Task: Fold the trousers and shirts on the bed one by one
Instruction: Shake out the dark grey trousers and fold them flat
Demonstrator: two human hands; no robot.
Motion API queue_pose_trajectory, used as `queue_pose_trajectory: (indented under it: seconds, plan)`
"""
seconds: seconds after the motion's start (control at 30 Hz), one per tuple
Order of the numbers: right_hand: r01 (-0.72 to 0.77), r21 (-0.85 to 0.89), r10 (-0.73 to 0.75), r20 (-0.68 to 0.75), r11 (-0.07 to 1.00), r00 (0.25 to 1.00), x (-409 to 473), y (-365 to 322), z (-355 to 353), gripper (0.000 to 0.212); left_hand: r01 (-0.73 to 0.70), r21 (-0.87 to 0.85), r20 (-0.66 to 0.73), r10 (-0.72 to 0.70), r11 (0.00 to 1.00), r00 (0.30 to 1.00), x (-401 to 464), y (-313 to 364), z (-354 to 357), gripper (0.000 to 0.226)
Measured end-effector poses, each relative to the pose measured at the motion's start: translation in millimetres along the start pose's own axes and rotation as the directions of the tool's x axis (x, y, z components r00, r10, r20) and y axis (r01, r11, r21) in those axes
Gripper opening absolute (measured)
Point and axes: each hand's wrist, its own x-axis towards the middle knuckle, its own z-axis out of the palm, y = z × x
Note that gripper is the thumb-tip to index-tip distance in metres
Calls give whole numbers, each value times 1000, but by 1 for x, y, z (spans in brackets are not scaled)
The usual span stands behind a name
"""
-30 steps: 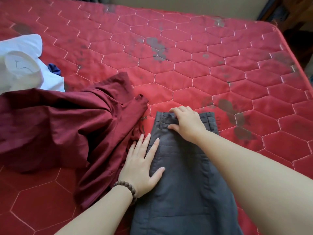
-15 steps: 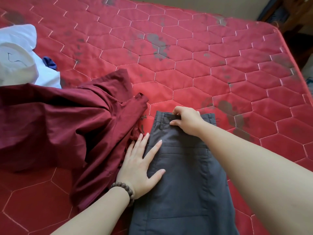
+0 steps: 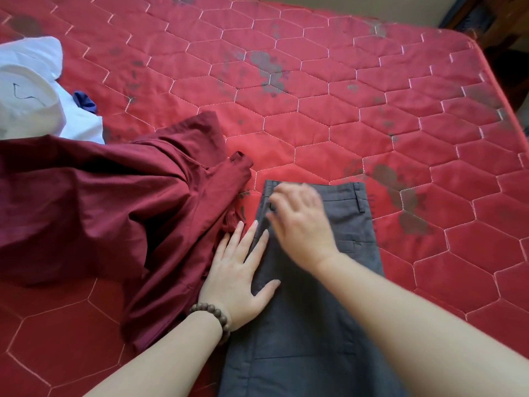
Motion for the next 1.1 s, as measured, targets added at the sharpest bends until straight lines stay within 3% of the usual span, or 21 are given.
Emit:
queue_pose_trajectory:
  seconds: [0.07,0.13,0.2,0.27,0.37,0.43,0.5,0.53,0.63,0.7,0.8,0.87,0.97,1.1]
  plan:
    - [114,-38,-102,240,993,965,-22,-4,4,46,1,19,2,-1,1000,1000,0,1,0,84]
    - [37,-237,57,377,971,924,-32,21,1,61,11,37,1,-11,999,1000,0,0,2,87]
    - [-146,-443,315,336,884,887,-33,59,-6,66,13,49,2,-14,999,1000,0,0,2,87]
    - [-289,-549,471,224,784,853,-33,85,-18,66,7,62,3,-8,998,1000,1,0,3,88]
    - [-379,-393,447,94,838,889,-38,60,-18,64,8,73,9,-9,997,1000,1,0,2,89]
    - [-265,-183,296,175,947,939,-53,22,-9,64,9,84,-3,-8,996,1000,1,1,2,90]
    - [-94,-185,150,314,978,938,-79,1,-6,64,12,82,-3,-12,997,1000,1,0,2,92]
    - [-82,-260,172,344,962,923,-90,6,-10,65,15,82,4,-15,996,1000,1,0,2,93]
    - [-327,-512,500,247,795,830,-110,39,-31,67,20,109,28,-23,994,999,0,3,-2,92]
    - [-410,-550,593,206,728,778,-117,45,-43,69,50,166,87,-65,985,994,1,8,-6,91]
    - [-325,-437,446,208,839,871,-126,12,-48,63,130,383,58,-164,914,985,1,31,-16,86]
    - [-260,-368,343,182,893,921,-136,-12,-46,58,58,471,8,-70,880,998,-12,57,-12,68]
    - [-221,-233,284,286,947,915,-150,-45,-36,55,-114,362,58,99,925,993,-44,83,8,51]
    - [-269,-282,362,363,921,859,-169,-32,-34,61,-89,277,93,65,957,994,-60,74,17,59]
